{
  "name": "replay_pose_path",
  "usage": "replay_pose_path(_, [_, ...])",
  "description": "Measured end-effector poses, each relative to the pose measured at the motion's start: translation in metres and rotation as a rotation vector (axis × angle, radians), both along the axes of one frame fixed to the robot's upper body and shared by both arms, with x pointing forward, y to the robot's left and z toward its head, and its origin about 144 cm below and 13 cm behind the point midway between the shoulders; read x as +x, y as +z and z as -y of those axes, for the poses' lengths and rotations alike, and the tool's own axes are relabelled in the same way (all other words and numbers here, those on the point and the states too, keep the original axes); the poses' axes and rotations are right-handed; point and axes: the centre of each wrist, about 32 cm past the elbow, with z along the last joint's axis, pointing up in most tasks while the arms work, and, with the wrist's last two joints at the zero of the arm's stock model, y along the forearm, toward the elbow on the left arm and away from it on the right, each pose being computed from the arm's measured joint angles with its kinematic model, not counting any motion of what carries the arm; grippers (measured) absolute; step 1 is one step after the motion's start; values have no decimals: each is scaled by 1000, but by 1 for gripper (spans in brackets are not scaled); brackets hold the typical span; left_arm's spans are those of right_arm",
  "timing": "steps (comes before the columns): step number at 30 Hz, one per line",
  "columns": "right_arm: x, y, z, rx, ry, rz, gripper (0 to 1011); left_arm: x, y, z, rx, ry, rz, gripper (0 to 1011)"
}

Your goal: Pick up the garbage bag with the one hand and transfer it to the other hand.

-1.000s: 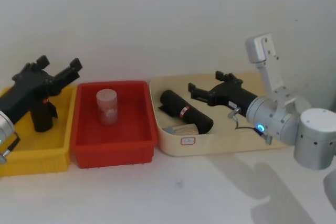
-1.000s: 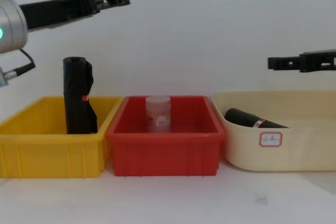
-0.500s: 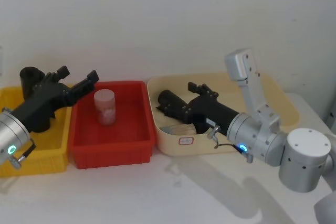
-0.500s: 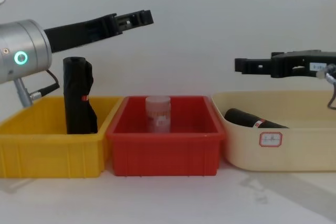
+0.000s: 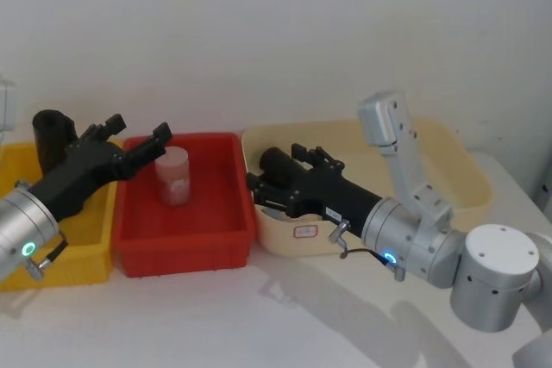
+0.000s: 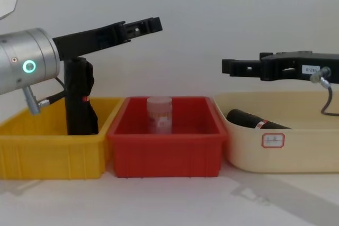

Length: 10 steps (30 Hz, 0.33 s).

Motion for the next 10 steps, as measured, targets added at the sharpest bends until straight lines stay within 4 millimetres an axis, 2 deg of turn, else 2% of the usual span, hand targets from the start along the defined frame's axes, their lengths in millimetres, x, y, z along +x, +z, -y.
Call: replay_pose_path(10, [-3, 0, -3, 4, 13, 3, 1001, 1, -2, 1, 0, -8, -1, 1001])
